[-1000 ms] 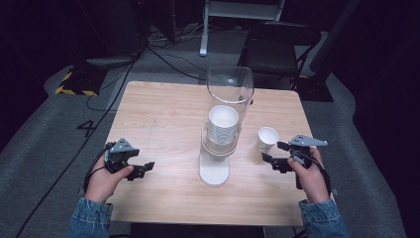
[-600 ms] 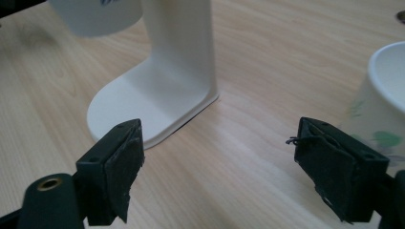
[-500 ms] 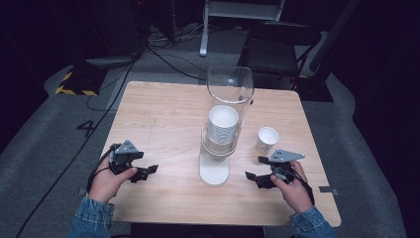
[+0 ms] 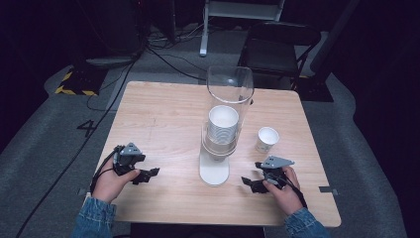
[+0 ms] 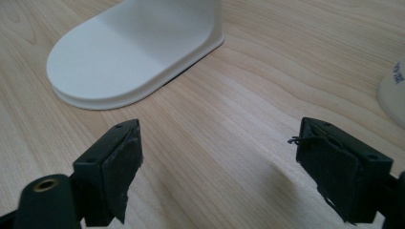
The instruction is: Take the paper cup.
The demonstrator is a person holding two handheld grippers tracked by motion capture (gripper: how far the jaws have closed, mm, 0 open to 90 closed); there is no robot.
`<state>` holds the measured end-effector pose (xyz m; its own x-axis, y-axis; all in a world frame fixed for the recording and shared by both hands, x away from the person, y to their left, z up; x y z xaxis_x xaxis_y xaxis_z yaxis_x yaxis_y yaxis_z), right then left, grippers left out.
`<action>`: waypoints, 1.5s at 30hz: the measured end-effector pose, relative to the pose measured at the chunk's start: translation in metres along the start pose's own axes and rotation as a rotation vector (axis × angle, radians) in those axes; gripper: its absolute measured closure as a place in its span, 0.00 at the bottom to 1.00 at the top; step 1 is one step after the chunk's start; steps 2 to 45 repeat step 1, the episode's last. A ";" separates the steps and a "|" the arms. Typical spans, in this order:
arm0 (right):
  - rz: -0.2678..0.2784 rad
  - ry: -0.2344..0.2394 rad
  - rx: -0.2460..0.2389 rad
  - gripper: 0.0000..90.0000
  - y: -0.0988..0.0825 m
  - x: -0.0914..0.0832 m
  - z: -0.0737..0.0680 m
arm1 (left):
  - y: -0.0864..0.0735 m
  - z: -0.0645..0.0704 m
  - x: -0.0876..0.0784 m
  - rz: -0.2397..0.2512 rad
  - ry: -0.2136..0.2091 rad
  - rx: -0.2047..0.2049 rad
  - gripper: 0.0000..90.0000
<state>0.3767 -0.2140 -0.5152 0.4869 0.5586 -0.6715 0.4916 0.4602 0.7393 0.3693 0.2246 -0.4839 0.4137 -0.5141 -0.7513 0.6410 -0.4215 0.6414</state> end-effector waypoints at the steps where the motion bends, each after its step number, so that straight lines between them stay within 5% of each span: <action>1: -0.005 -0.001 -0.004 0.18 0.000 0.001 -0.001 | 0.000 0.000 0.001 -0.001 -0.002 -0.001 0.23; 45: -0.005 -0.001 -0.004 0.18 0.000 0.001 -0.001 | 0.000 0.000 0.001 -0.001 -0.002 -0.001 0.23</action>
Point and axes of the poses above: each handheld gripper's, and its own axes: x roughly forward along the jaws, y roughly out of its top, z roughly to its right, the point moved 3 cm from there along x, roughly forward along the jaws, and after that the axes turned 3 degrees about -z, right-handed, at the moved point
